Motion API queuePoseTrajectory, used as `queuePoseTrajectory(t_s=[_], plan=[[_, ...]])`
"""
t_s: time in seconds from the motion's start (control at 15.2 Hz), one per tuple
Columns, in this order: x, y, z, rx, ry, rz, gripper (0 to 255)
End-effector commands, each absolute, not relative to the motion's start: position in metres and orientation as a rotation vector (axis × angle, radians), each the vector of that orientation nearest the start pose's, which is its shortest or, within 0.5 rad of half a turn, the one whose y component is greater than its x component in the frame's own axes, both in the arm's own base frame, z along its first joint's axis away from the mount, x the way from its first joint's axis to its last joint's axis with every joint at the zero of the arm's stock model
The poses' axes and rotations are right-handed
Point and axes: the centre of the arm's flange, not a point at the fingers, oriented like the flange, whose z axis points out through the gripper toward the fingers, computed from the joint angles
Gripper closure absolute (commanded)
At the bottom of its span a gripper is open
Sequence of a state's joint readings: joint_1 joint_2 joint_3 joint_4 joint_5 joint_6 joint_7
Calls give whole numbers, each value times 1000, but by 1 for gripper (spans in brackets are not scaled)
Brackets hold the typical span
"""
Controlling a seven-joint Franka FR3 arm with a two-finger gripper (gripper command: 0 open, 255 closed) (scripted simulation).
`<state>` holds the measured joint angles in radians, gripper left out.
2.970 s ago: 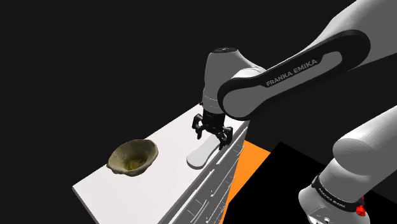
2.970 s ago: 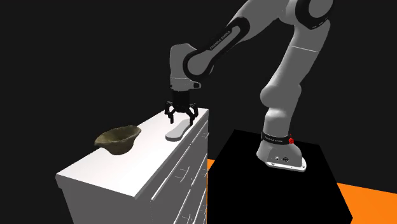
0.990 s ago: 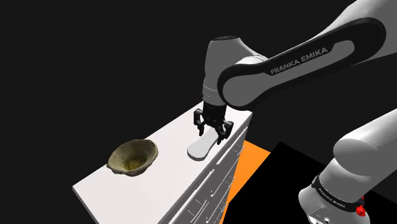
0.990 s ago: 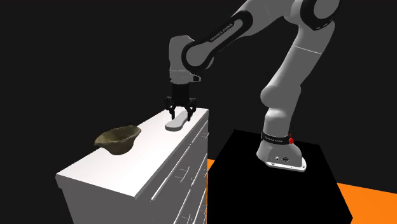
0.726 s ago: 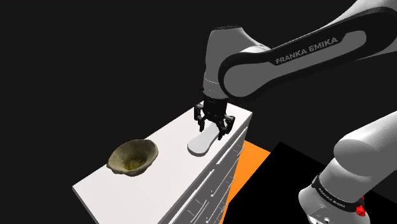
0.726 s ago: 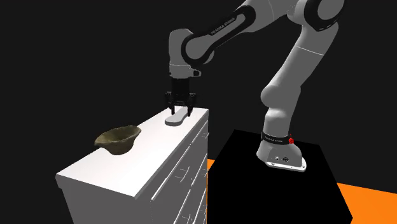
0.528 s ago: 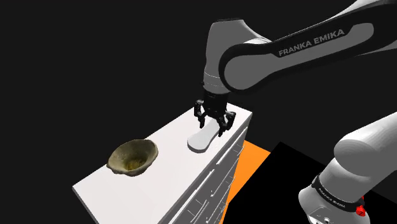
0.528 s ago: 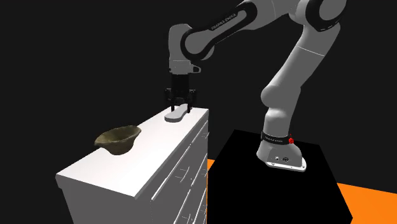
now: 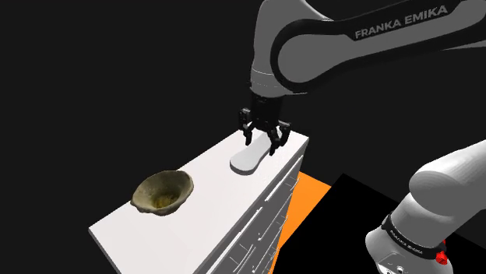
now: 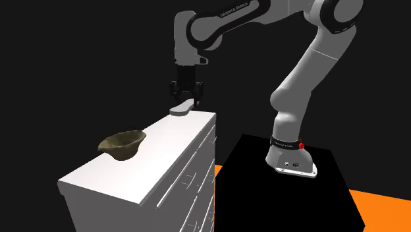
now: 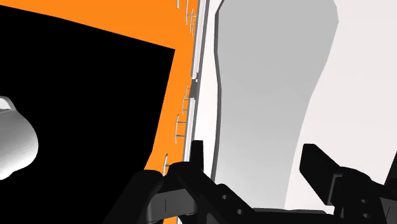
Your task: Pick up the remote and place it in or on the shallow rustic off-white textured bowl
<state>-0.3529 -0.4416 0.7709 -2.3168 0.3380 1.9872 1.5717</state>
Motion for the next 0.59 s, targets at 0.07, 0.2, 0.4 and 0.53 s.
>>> queuePoseTrajectory(t_s=[0.07, 0.2, 0.4, 0.53], plan=[[398, 220, 476, -2448, 1938, -7, 255], [398, 220, 487, -2448, 1938, -7, 255], [398, 220, 503, -2448, 1938, -7, 255], [403, 232, 505, -2448, 1938, -7, 255]])
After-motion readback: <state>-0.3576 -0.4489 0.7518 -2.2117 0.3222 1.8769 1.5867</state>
